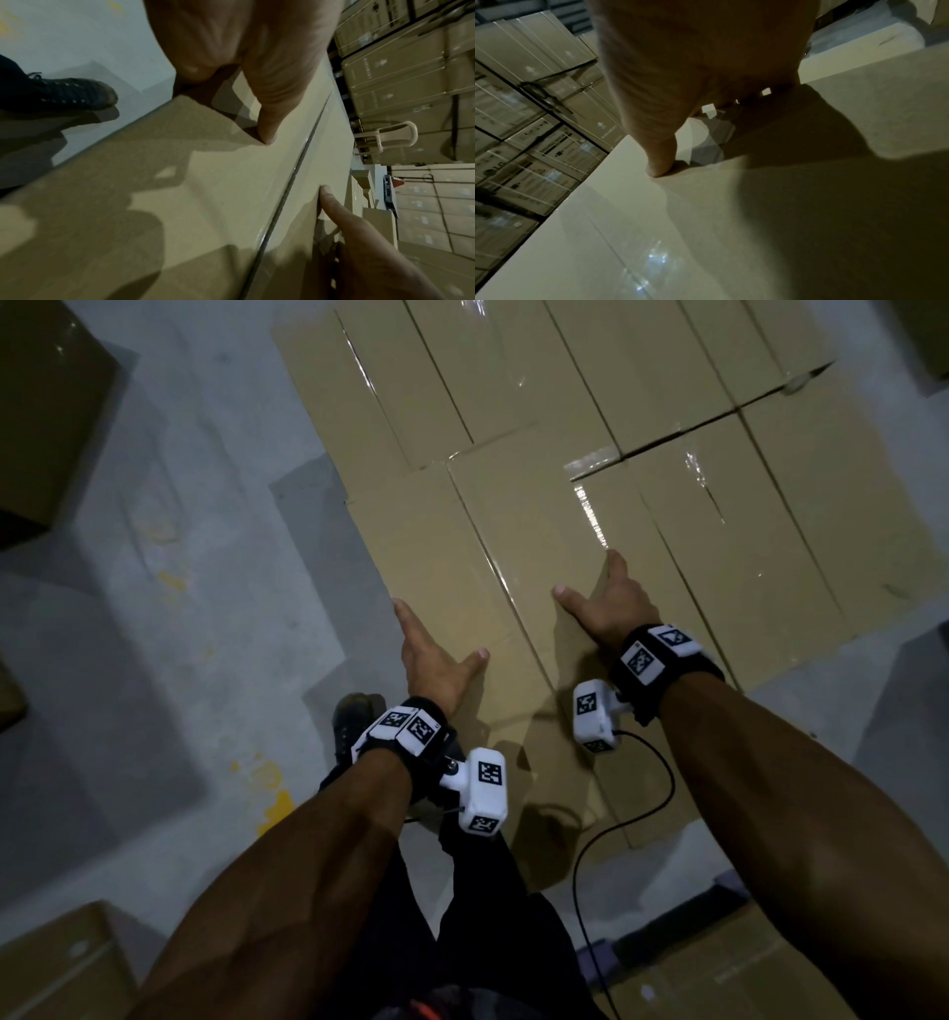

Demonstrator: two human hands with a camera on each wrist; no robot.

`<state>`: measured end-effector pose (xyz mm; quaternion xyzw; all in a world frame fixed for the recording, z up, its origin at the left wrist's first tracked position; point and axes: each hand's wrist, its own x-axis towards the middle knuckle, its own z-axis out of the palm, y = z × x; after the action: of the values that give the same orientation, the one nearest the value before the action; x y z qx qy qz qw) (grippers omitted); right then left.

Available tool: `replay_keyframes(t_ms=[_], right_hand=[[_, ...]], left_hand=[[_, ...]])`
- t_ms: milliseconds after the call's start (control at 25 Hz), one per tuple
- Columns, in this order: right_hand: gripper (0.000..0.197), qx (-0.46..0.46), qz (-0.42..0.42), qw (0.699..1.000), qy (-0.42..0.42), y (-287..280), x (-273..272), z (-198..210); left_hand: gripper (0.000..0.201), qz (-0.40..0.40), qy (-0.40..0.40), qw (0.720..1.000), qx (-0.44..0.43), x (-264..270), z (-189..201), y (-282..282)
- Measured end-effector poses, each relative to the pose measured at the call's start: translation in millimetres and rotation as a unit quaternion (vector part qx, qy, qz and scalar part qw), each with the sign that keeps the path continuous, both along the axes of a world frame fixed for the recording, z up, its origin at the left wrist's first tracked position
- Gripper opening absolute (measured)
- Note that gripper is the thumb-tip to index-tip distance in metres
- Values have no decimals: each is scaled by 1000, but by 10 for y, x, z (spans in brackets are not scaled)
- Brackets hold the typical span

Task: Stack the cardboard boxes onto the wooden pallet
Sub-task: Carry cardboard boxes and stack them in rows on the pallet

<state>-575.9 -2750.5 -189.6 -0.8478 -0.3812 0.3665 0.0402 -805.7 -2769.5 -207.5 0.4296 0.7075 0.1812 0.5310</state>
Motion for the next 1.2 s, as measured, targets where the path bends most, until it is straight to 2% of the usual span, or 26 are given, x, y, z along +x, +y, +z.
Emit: replay_keyframes(t_ms=[120,200,320,440,640,760,920,1040,1200], right_hand=[[96,-33,-7,999,-23,35,-1,-30],[92,-50,6,997,-51,34,-34,28],[81,-44,76,991,-102,-8,-189,180],[72,-33,113,987,-108,-126,-497,297],[62,12,108,989,-96,-336,-1153,411],[59,35,79,992,-95,-372,-1564,507],[57,74,20,987,-143,-558,-2221,595],[57,47,-51,986,-150,-743,-2616,725],[57,36,-126,980,-152,-955,-2947,840]], left_hand=[[119,-39,-2,999,-17,-57,72,66],[110,-72,16,997,-25,-131,151,112],[84,-166,115,979,-21,-327,330,223],[60,-279,212,936,20,-611,531,317],[51,-403,295,860,104,-1144,787,542],[51,-469,308,813,154,-1452,815,719],[48,-543,293,756,217,-1852,885,942],[48,-599,284,706,250,-2040,1023,1031],[49,-638,271,655,301,-2070,1149,1060]])
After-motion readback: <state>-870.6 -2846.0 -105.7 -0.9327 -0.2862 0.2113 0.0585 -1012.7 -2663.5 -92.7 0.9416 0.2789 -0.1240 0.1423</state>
